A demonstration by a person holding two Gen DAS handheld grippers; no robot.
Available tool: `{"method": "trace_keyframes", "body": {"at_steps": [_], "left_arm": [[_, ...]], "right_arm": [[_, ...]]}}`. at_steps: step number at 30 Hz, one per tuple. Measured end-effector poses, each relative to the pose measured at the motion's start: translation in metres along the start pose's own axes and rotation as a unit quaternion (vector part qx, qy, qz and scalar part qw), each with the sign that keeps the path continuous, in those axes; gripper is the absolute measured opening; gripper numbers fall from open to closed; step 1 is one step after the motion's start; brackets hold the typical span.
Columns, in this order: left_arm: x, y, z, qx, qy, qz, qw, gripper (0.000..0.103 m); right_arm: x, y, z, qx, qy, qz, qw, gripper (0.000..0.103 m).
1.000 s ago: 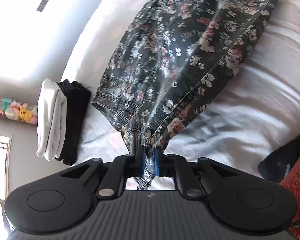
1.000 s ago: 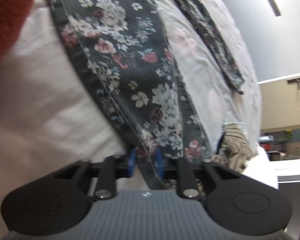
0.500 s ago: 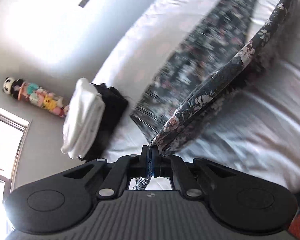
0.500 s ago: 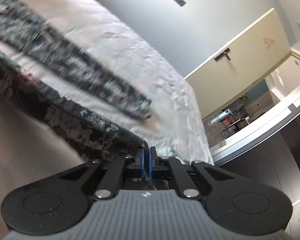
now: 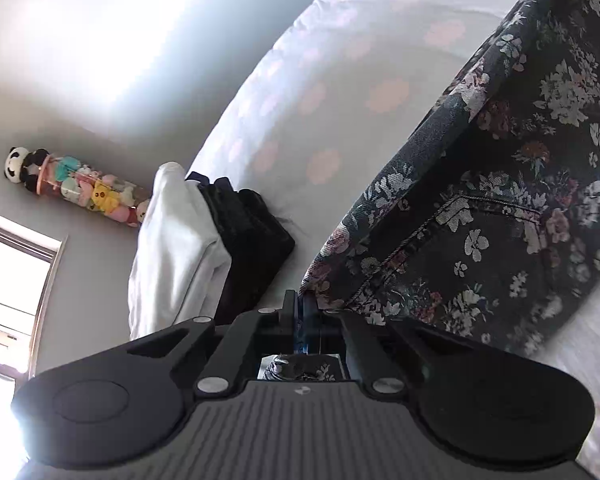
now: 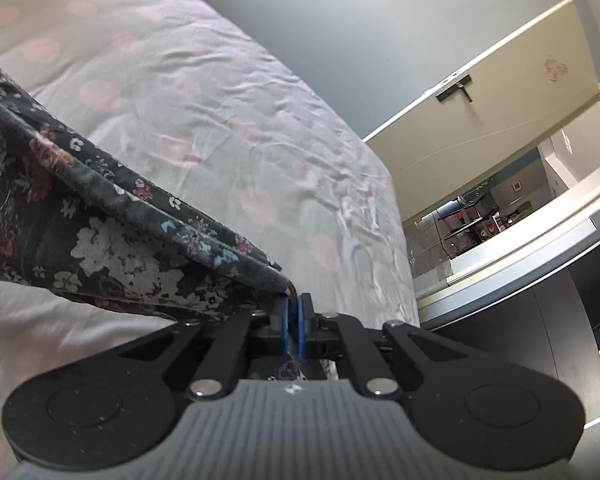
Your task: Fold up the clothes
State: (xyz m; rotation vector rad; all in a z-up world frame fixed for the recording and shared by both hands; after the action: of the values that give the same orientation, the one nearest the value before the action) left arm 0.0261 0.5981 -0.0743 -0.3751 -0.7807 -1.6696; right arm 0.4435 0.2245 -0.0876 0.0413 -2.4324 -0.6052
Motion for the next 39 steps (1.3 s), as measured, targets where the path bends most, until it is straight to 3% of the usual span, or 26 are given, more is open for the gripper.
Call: {"method": "trace_keyframes", "body": {"at_steps": [9, 15, 18, 19, 21, 22, 23, 24, 26, 29, 31, 34, 37, 39], "left_arm": [[-0.114, 0.022, -0.028, -0.044, -0.017, 0.041, 0.998, 0.002], [-0.161, 0.022, -0.044, -0.032, -0.03, 0.051, 0.9978, 0.002], [-0.169, 0.02, -0.05, -0.011, -0.014, 0.039, 0.9991, 0.005], [-0.169, 0.019, -0.052, -0.009, -0.003, 0.032, 0.9994, 0.006], [-0.166, 0.017, -0.05, 0.012, 0.014, 0.021, 0.9996, 0.009], [-0.165, 0.016, -0.048, 0.026, 0.017, 0.021, 0.9993, 0.01], [-0.163, 0.016, -0.045, 0.037, 0.018, 0.024, 0.9989, 0.017], [-0.161, 0.016, -0.042, 0.046, 0.018, 0.028, 0.9984, 0.023], [-0.154, 0.016, -0.036, 0.062, 0.024, 0.031, 0.9973, 0.024], [-0.133, 0.017, -0.029, 0.095, 0.036, 0.024, 0.9946, 0.032], [-0.118, 0.017, -0.027, 0.131, 0.028, 0.021, 0.9908, 0.038], [-0.096, 0.006, -0.041, 0.193, -0.005, 0.037, 0.9806, 0.039], [-0.074, -0.011, -0.063, 0.232, -0.009, 0.041, 0.9719, 0.039], [-0.067, -0.02, -0.073, 0.256, -0.013, 0.047, 0.9655, 0.039]], "right_arm": [[-0.125, 0.054, 0.042, 0.045, 0.016, 0.051, 0.998, 0.005], [-0.177, 0.064, 0.071, 0.07, 0.042, 0.078, 0.994, 0.007], [-0.191, 0.062, 0.076, 0.057, 0.05, 0.082, 0.994, 0.01], [-0.191, 0.062, 0.075, 0.048, 0.05, 0.079, 0.994, 0.012], [-0.189, 0.06, 0.067, 0.022, 0.044, 0.075, 0.996, 0.029], [-0.187, 0.058, 0.058, 0.001, 0.041, 0.072, 0.997, 0.044], [-0.183, 0.057, 0.047, -0.023, 0.038, 0.068, 0.997, 0.053], [-0.179, 0.055, 0.035, -0.053, 0.04, 0.064, 0.996, 0.054], [-0.169, 0.05, 0.009, -0.119, 0.047, 0.056, 0.99, 0.058], [-0.153, 0.034, -0.027, -0.214, 0.059, 0.049, 0.974, 0.06], [-0.148, 0.014, -0.044, -0.286, 0.079, 0.059, 0.953, 0.06], [-0.148, -0.026, -0.057, -0.393, 0.109, 0.075, 0.91, 0.052], [-0.15, -0.061, -0.057, -0.477, 0.143, 0.082, 0.863, 0.047], [-0.154, -0.077, -0.054, -0.51, 0.149, 0.083, 0.843, 0.047]]}}
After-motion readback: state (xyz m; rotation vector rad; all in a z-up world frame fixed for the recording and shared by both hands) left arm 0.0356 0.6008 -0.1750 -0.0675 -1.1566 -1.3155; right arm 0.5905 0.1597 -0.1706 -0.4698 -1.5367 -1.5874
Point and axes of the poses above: each gripper's, at about its wrist camera, not at the fingertips, and x roughly against the way its jaws point, z to its left, y to its top, the point moved 4 cm from there along -x, roughly the way its jaws point, and after that the axes turned 1 degree about x, right-handed, at the moved point
